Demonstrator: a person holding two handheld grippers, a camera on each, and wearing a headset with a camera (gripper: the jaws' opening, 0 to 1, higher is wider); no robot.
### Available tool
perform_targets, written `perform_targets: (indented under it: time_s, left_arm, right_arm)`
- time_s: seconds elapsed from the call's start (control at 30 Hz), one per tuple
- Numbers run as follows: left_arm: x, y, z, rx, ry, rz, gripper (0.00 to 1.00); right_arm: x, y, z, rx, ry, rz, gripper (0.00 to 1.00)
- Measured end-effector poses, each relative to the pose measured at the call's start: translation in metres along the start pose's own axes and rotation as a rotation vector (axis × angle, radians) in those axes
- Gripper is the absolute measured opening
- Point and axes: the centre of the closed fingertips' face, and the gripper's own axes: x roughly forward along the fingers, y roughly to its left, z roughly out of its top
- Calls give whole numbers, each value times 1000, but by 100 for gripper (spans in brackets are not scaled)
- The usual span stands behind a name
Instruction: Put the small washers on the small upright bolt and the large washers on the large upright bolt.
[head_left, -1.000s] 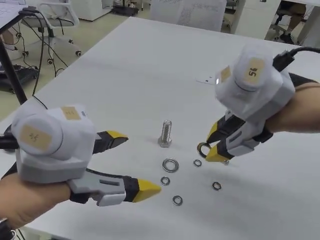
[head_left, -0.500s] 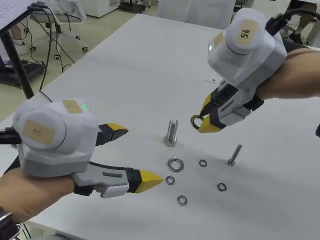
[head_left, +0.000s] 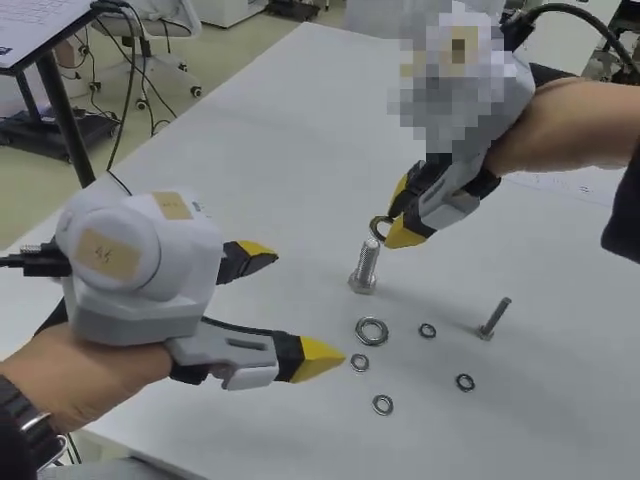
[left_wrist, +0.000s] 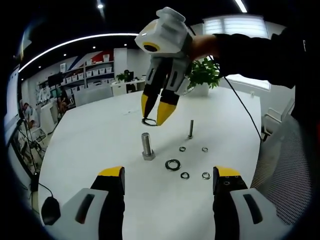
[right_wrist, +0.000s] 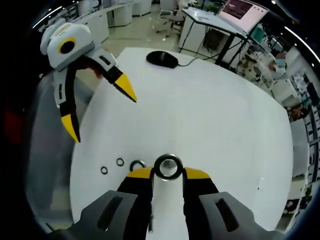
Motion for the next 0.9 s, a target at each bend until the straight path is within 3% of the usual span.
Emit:
perform_targets:
  time_s: [0.9]
  left_arm:
    - [1,0,1,-9,-2,2,71]
  right_arm:
    - [35,-10,-13,21,67,78,23]
